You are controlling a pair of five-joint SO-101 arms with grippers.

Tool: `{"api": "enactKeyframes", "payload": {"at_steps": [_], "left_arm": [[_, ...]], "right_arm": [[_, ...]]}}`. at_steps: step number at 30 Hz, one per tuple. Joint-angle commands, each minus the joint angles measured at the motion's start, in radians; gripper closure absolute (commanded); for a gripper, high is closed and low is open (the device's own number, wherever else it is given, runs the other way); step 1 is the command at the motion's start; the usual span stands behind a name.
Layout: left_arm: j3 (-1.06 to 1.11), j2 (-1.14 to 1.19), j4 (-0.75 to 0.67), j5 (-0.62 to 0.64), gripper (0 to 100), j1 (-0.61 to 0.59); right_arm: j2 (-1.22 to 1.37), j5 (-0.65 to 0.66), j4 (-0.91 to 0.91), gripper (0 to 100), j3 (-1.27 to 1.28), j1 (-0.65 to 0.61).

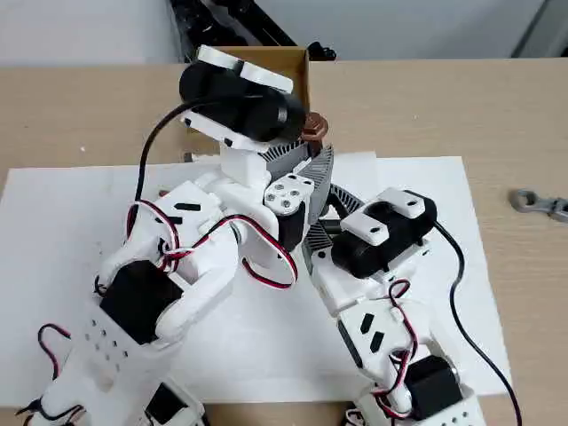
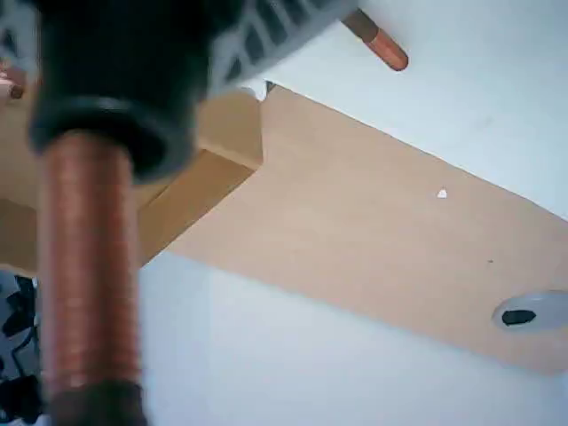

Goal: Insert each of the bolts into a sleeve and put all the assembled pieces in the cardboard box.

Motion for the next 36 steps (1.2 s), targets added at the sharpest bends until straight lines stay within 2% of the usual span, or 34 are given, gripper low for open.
{"api": "enactKeyframes", "payload": {"at_steps": [1,21,29,36], "left_arm": [[-0.018,0.000,-0.003,-0.031,100,-0.008],[0.038,0.002,-0.006,-0.035,100,-0.006],[0.171,-0.002,-0.055,-0.058,100,-0.002],[0.171,-0.009,-0.057,-0.064,100,-0.008]], "right_arm": [[0.001,0.008,-0.028,99.6,-0.012,0.007],[0.001,0.008,-0.028,99.6,-0.012,0.007],[0.001,0.008,-0.028,99.6,-0.012,0.007],[0.004,0.008,-0.028,99.6,-0.012,0.007]]}}
